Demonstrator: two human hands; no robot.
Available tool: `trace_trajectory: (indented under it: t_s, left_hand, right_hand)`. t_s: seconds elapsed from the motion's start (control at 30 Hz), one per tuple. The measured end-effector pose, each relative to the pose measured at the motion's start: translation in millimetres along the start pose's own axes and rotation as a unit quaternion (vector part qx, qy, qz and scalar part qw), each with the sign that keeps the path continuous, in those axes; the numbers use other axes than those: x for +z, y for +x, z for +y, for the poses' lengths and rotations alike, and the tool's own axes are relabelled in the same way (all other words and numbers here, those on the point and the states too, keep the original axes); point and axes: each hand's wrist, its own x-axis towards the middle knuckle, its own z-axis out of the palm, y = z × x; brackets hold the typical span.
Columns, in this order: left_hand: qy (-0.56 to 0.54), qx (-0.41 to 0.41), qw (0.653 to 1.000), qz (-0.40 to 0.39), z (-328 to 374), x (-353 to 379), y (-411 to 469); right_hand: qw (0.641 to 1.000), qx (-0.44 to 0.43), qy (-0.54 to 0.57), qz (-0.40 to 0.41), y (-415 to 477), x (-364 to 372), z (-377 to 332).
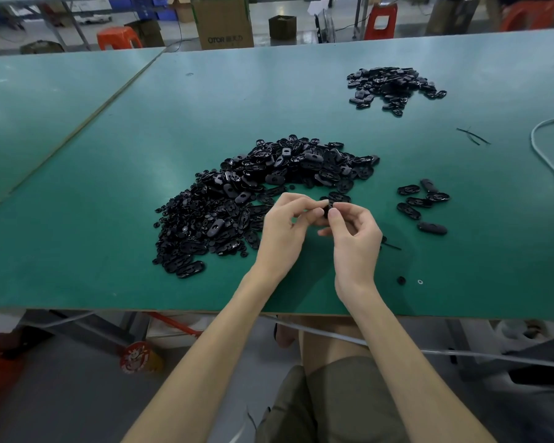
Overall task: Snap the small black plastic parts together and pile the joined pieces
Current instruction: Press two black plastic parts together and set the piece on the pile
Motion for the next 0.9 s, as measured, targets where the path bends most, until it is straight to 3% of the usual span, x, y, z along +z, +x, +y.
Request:
trace_trajectory:
  t_s: [0.1,0.3,0.57,0.73,0.9]
  left_hand:
    - [0.054,0.042,0.998,-0.018,1,4,-2]
    - [-0.092,-0.062,0.994,0.0,-2,-6,1]
    - [-0.2,-0.095,0.975,0.024,-1,-8,0]
    - [-0.196,-0.11,0.974,0.04,-2,-7,2]
    - [-0.15,-0.095,0.984,0.008,-5,-5,2]
  right_hand:
    - [1.0,0.002,0.006,0.008,0,0,0]
    - [1.0,-0.001,0.005,-0.013,0,1,-1]
    - [0.999,-0.005,0.017,-0.034,-1,2,-3]
    - [0.999,-0.008,0.009,-0.036,-1,2,-2]
    - [0.999,-0.014,0.009,-0.042,-1,2,-3]
